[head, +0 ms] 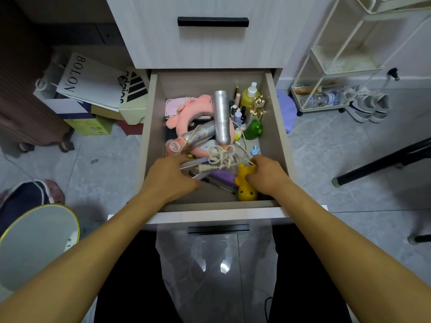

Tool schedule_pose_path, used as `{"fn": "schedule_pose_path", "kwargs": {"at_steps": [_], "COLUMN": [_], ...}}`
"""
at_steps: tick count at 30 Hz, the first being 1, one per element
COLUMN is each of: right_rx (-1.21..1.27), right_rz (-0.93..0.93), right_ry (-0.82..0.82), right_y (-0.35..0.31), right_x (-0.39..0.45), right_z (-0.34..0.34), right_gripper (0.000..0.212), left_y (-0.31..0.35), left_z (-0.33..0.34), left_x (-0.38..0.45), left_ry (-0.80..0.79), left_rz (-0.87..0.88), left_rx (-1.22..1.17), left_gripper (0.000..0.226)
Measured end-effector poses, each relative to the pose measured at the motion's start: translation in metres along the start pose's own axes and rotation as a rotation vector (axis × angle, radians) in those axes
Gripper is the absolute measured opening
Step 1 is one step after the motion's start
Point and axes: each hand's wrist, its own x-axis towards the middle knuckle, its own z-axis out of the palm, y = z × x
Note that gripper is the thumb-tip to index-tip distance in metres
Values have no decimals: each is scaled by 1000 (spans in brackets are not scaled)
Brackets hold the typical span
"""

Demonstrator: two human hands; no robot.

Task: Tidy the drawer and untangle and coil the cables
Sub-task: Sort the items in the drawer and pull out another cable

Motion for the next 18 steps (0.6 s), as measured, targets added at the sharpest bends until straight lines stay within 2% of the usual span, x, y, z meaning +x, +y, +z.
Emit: {"fn": "schedule_pose_path", "kwargs": {"at_steps": [5,10,14,18], "right_rx": [-16,-40,-98,-190], "right_rz": [115,114,-17,19], "right_ry": [-200,-270,-274,-205], "right_y": [2,-5,-9,-7], "right_x": [9,23,27,20], "right_z": [3,9,15,9], "right_gripper": [64,81,64,58], "left_y": [-4,-6,-5,-8], "left_z": [1,3,4,8], "left_x": [4,5,4,9], "left_ry": [29,-78,-171,-216], "left_rz": [-110,-113,-119,-166], "left_rx": [-110,-19,44,127], "left_gripper": [39,28,26,25]}}
